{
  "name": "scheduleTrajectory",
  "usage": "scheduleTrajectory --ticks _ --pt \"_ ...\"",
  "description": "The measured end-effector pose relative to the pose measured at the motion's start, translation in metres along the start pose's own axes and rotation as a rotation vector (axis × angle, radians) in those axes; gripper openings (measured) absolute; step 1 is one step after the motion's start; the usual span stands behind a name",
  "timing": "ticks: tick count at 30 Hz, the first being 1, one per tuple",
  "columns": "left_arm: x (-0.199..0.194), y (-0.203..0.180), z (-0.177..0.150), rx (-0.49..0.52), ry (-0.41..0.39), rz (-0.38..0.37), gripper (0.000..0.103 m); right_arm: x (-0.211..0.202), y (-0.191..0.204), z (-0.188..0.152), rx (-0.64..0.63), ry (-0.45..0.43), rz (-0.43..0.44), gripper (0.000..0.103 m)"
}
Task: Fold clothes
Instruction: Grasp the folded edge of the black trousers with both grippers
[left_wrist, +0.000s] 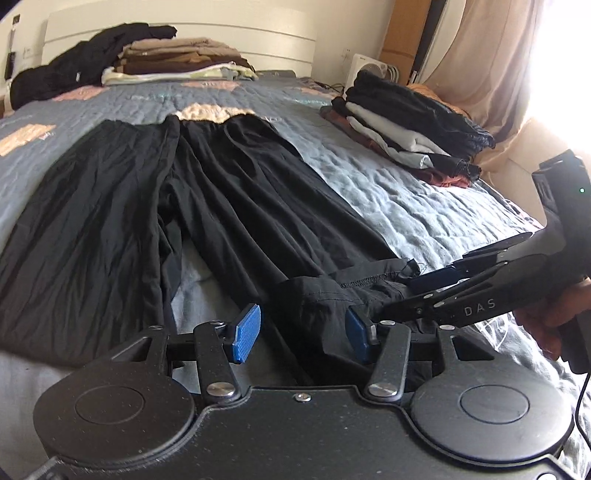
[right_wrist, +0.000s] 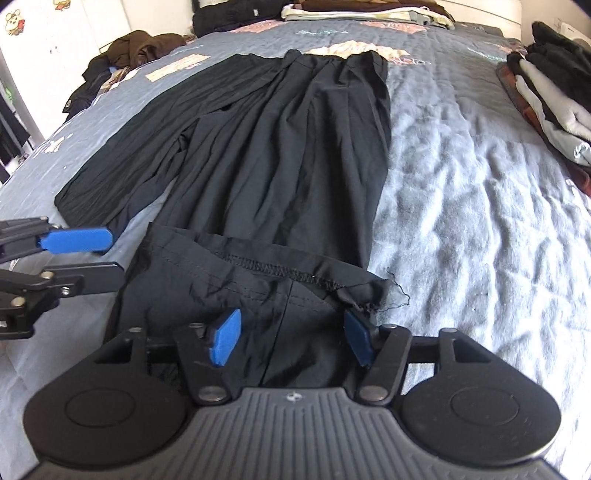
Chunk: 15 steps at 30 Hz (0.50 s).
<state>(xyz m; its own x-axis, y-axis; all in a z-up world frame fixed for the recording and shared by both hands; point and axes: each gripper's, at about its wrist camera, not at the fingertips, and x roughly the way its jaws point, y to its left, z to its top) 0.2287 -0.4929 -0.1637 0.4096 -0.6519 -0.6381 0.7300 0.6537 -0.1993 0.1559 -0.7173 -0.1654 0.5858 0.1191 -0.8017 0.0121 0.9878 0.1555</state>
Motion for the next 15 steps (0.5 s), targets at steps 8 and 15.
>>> scheduleTrajectory --ticks 8,15 --pt "0.021 -0.010 0.004 -0.005 0.029 -0.041 0.035 -0.007 -0.011 0.001 0.017 -0.031 0.006 0.019" --pt "0.021 -0.010 0.003 -0.028 0.044 -0.005 0.005 -0.023 -0.017 0.012 0.023 -0.098 0.014 0.009"
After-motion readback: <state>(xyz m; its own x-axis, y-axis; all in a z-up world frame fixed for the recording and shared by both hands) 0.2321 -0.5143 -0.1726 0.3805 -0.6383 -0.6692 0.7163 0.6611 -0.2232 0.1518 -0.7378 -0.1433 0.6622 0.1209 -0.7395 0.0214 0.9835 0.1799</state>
